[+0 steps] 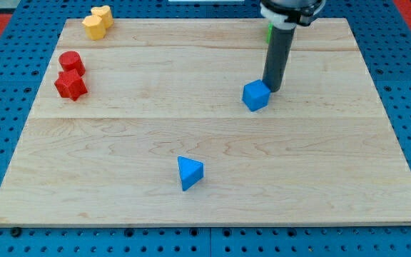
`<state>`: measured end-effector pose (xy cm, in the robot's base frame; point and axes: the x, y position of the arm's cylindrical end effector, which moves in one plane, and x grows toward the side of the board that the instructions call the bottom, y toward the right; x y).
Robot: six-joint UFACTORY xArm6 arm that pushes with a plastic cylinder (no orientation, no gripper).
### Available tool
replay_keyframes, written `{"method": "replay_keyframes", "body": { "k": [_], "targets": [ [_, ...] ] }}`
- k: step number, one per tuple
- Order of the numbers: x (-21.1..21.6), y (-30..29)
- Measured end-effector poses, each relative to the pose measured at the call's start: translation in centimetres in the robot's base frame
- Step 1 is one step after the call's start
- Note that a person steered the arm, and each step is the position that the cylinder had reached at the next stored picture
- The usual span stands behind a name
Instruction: Put the blue cube at the top left side of blue triangle
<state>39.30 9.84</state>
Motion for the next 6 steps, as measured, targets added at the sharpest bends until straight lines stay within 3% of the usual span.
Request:
{"method": "replay_keyframes", "body": {
  "k": [4, 5, 6],
  "targets": [
    [10.0, -10.6],
    [9.1, -11.9],
    [9.1, -17.8]
  ]
}}
